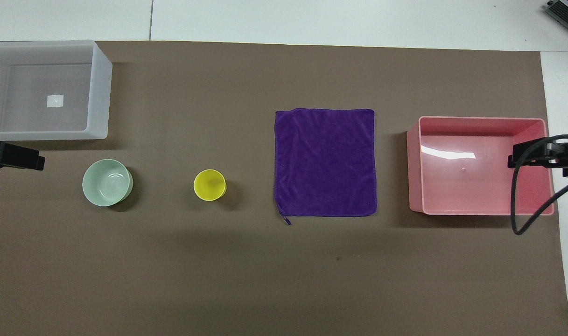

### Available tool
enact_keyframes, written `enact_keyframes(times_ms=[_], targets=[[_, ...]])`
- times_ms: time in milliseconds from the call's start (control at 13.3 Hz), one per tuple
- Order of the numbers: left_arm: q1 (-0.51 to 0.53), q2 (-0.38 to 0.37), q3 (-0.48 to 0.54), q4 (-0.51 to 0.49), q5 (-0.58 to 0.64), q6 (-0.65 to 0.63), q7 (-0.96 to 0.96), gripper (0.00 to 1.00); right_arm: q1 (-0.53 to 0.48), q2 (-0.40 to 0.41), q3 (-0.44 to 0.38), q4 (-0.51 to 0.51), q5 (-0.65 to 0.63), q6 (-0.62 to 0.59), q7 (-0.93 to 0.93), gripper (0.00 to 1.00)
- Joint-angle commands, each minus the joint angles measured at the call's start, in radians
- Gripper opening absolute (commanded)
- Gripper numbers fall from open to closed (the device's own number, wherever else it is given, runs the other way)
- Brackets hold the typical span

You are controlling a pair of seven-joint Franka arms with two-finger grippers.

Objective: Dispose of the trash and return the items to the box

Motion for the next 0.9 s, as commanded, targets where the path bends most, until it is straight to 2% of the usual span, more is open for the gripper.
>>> enact_keyframes(times_ms=[0,675,825], targets=[[0.034,-0.021,-0.006,-0.125,0.014,0.119,0.000,1.00,0.010,-0.014,0.008,-0.027,0.000,0.030,0.002,1.00],[0.066,-0.005,-0.006,-0.453,0.014,0.474,0.007,1.00,0.096,0.055,0.013,-0.032,0.003,0.186,0.112,1.00],[0.071,0.018,-0.006,-0.521,0.014,0.569,0.007,1.00,0.113,0.055,0.013,-0.075,0.005,0.255,0.114,1.00]])
